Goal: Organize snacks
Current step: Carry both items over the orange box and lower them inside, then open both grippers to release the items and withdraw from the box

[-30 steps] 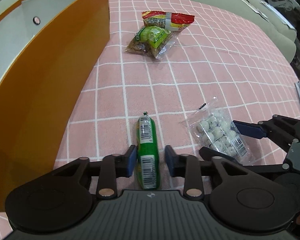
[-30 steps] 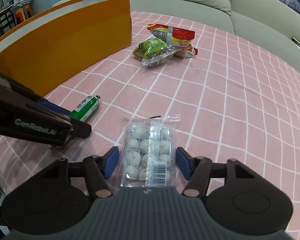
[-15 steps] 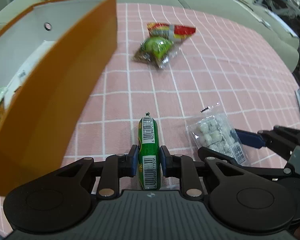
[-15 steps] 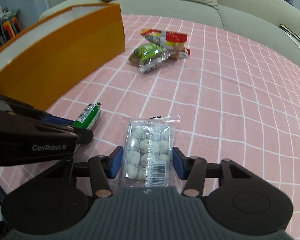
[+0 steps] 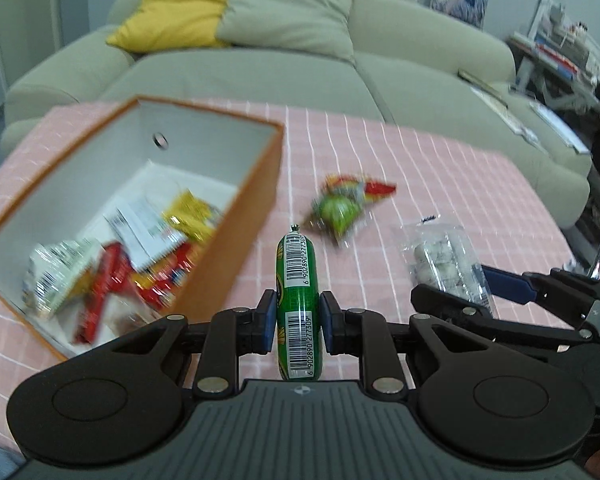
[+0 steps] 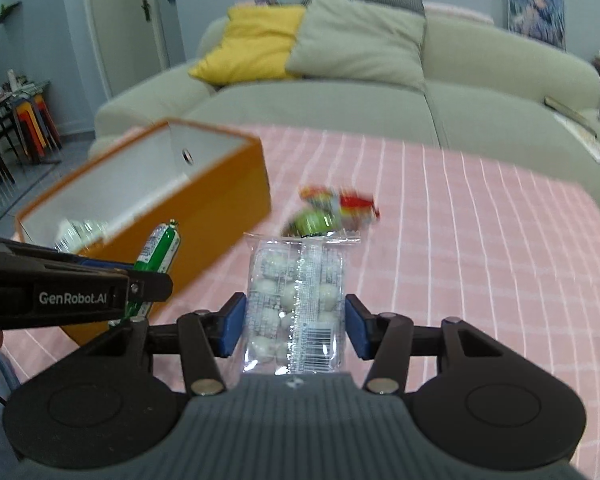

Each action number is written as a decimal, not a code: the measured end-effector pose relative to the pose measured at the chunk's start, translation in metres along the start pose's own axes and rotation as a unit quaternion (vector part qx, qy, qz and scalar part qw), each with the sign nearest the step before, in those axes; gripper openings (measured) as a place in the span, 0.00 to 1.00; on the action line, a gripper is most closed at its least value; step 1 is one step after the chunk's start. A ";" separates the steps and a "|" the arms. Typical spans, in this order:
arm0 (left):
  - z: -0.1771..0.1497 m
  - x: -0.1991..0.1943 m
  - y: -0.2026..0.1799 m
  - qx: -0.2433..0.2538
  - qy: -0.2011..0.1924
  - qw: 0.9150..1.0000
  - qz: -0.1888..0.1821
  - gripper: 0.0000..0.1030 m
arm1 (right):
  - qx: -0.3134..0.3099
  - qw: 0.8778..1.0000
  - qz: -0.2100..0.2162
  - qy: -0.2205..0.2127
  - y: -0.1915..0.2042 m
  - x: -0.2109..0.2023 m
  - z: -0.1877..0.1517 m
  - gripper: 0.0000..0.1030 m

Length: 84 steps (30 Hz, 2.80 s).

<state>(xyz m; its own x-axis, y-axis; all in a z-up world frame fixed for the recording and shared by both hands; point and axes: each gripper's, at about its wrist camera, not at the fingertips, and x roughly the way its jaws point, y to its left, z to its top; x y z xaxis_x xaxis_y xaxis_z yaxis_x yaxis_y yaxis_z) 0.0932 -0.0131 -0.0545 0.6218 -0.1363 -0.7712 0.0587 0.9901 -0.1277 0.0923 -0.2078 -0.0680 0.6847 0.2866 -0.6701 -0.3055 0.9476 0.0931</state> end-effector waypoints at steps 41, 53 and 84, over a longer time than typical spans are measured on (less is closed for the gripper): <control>0.065 0.038 0.147 -0.025 0.040 0.994 0.097 0.27 | -0.197 0.975 0.088 0.054 0.145 0.166 0.135 0.49; 0.052 0.047 0.152 -0.034 0.056 0.994 0.093 0.70 | -0.171 0.969 0.118 0.130 0.148 0.212 0.122 0.49; 0.047 -0.013 0.116 -0.086 -0.014 0.995 0.048 0.73 | -0.073 0.995 0.057 -0.035 0.096 0.091 0.106 0.85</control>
<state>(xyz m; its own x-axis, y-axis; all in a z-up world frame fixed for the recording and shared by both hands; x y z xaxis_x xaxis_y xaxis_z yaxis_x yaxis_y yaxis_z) 0.1285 0.1053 -0.0306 0.6398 -0.0383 -0.7676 -0.1348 0.9777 -0.1611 0.1950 -0.0760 -0.0420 0.6823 0.4057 -0.6082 -0.4742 0.8787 0.0542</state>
